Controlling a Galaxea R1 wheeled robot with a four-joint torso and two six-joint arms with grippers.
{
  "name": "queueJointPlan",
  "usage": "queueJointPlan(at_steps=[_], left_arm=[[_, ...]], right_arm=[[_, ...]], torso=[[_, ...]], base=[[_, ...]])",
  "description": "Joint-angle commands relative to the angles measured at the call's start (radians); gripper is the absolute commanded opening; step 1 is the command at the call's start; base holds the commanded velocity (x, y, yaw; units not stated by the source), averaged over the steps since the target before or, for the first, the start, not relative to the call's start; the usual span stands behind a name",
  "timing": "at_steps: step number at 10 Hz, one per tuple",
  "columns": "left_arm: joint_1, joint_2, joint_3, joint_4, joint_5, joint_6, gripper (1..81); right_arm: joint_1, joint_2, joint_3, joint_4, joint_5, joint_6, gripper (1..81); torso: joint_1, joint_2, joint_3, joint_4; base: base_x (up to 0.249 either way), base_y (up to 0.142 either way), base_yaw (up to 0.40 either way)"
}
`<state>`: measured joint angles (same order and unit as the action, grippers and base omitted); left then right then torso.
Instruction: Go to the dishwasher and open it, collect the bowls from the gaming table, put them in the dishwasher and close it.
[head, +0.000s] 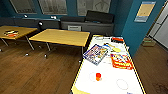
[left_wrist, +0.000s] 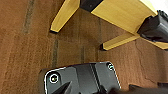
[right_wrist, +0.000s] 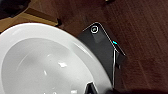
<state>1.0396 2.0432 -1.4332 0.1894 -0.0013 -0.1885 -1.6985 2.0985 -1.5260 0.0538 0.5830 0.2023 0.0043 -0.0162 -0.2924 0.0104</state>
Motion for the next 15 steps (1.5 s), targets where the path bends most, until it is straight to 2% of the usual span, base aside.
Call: queueJointPlan(at_steps=[1,3,5,7,8,10,12,15], left_arm=[[-0.254,-0.145,0.122,-0.059,0.184,-0.065,81.1],[-0.359,-0.168,0.158,-0.109,0.231,-0.072,81.1],[-0.468,-0.172,0.161,-0.148,0.237,-0.072,81.1],[-0.569,-0.159,0.155,-0.203,0.305,-0.074,81.1],[-0.62,-0.146,0.139,-0.243,0.358,-0.1,81.1],[-0.699,-0.103,0.125,-0.238,0.411,-0.192,81.1],[-0.761,-0.035,0.094,-0.238,0.471,-0.221,81.1],[-0.79,0.095,-0.006,-0.225,0.48,-0.227,81.1]], right_arm=[[0.013,-0.044,0.018,-0.046,-0.045,-0.006,1.0],[0.019,-0.033,0.009,-0.045,-0.046,-0.004,1.0],[0.027,-0.029,0.006,-0.046,-0.048,-0.004,1.0],[0.027,-0.033,0.006,-0.045,-0.048,-0.004,1.0],[0.032,-0.033,0.006,-0.045,-0.048,-0.004,1.0],[0.05,-0.027,0.006,-0.045,-0.051,-0.004,1.0],[0.061,-0.027,0.01,-0.043,-0.054,-0.004,1.0],[0.07,-0.03,0.004,-0.042,-0.058,-0.001,1.0]], torso=[[0.0,0.0,0.0,0.0],[0.0,0.0,0.0,0.0],[0.0,0.0,0.0,0.0],[0.0,0.0,0.0,0.0],[0.0,0.0,0.0,0.0],[0.0,0.0,0.0,0.0],[0.0,0.0,0.0,0.0],[0.0,0.0,0.0,0.0]], base=[[0.0,0.0,0.0],[0.0,0.0,0.0],[0.0,0.0,0.0],[0.0,0.0,0.0],[0.0,0.0,0.0],[0.0,0.0,0.0],[0.0,0.0,0.0],[0.0,0.0,0.0]])
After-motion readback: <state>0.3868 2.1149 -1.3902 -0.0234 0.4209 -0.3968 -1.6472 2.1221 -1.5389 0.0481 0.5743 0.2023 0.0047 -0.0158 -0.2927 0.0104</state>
